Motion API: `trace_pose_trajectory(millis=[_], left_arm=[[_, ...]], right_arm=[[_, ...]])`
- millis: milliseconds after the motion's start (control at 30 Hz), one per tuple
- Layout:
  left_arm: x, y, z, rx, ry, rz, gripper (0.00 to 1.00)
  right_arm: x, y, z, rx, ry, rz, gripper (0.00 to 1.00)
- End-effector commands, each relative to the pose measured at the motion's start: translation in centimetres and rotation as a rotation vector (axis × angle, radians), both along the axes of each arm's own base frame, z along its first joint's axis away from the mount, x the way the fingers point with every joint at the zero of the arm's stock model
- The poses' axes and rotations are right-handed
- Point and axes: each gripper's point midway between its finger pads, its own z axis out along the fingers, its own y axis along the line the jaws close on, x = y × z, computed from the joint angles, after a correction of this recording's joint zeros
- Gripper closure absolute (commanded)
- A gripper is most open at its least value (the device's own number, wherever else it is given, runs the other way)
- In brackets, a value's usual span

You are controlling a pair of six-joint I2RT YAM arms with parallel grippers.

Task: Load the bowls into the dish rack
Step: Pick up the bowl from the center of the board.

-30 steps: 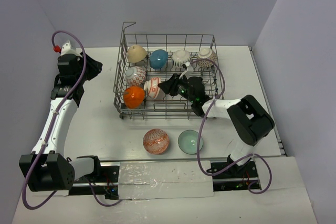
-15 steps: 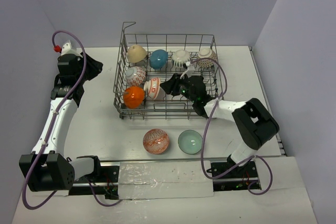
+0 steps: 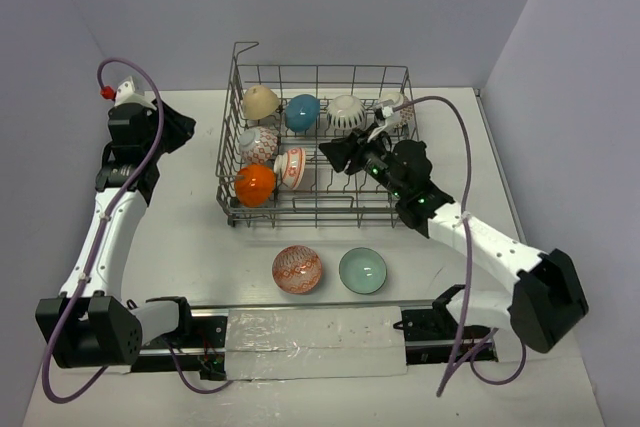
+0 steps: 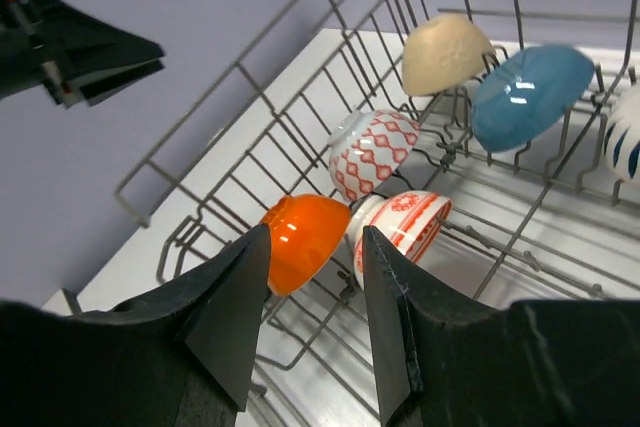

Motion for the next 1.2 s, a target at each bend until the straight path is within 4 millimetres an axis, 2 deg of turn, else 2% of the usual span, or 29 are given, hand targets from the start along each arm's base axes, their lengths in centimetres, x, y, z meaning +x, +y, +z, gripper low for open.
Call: trace_pose_trajectory(millis=[0, 33, 133, 167, 233, 267, 333, 367, 467, 633, 867, 900, 933, 967, 1000, 1067, 1167], left_arm=[[-0.3, -0.1, 2.6, 0.017, -0.087, -0.009, 0.61], [-0.4, 0.0, 2.7, 0.019, -0.092, -0.008, 0.61], [-0.5, 0.1, 3.0, 0.022, -0.100, -0.002, 0.61], [-0.5, 0.1, 3.0, 0.024, -0.100, -0.003, 0.61], [-0.6, 0.2, 3.2, 0.028, -0.105, 0.001, 0.61], [-0.6, 0.2, 3.1, 0.030, -0.102, 0.002, 0.61], [-0.7, 0.4, 3.3, 0.037, -0.105, 0.014, 0.61], [-0.7, 0.5, 3.4, 0.039, -0.108, 0.017, 0.61], [-0.7, 0.4, 3.3, 0.037, -0.106, 0.014, 0.61], [-0.7, 0.3, 3.3, 0.034, -0.105, 0.009, 0.61], [-0.8, 0.3, 3.5, 0.013, -0.110, -0.001, 0.61], [-0.7, 0.4, 3.6, 0.006, -0.113, 0.000, 0.61], [-0.7, 0.5, 3.6, 0.003, -0.113, 0.001, 0.61], [-0.7, 0.7, 3.7, 0.001, -0.116, 0.003, 0.61], [-0.8, 0.8, 3.7, 0.001, -0.116, 0.006, 0.61], [-0.8, 1.1, 3.6, 0.005, -0.114, 0.019, 0.60], [-0.9, 1.6, 3.8, 0.022, -0.120, 0.042, 0.60]], right_arm=[[-2.4, 0.6, 3.6, -0.058, -0.081, 0.082, 0.51], [-3.8, 1.5, 4.3, -0.092, -0.117, 0.122, 0.50], [-6.7, 3.5, 4.4, -0.211, -0.135, 0.184, 0.50], [-7.5, 3.8, 3.4, -0.258, -0.112, 0.200, 0.50], [-8.8, 4.5, 3.6, -0.302, -0.133, 0.232, 0.50], [-10.4, 5.2, 2.8, -0.338, -0.122, 0.279, 0.50], [-11.7, 5.5, 2.6, -0.376, -0.138, 0.303, 0.50], [-13.1, 5.9, 1.8, -0.405, -0.130, 0.344, 0.50], [-15.1, 6.2, 0.7, -0.453, -0.123, 0.403, 0.50], [-17.4, 6.6, -1.8, -0.510, -0.099, 0.497, 0.50], [-21.5, 9.0, -5.3, -0.631, -0.067, 0.626, 0.49], [-21.5, 9.4, -6.4, -0.688, -0.076, 0.629, 0.49], [-22.4, 9.7, -7.2, -0.723, -0.071, 0.653, 0.49], [-22.6, 10.2, -6.8, -0.726, -0.076, 0.654, 0.49], [-22.8, 10.7, -7.9, -0.752, -0.056, 0.666, 0.49], [-23.4, 11.3, -8.6, -0.759, -0.052, 0.691, 0.49], [-23.7, 11.8, -10.9, -0.792, -0.021, 0.707, 0.49]])
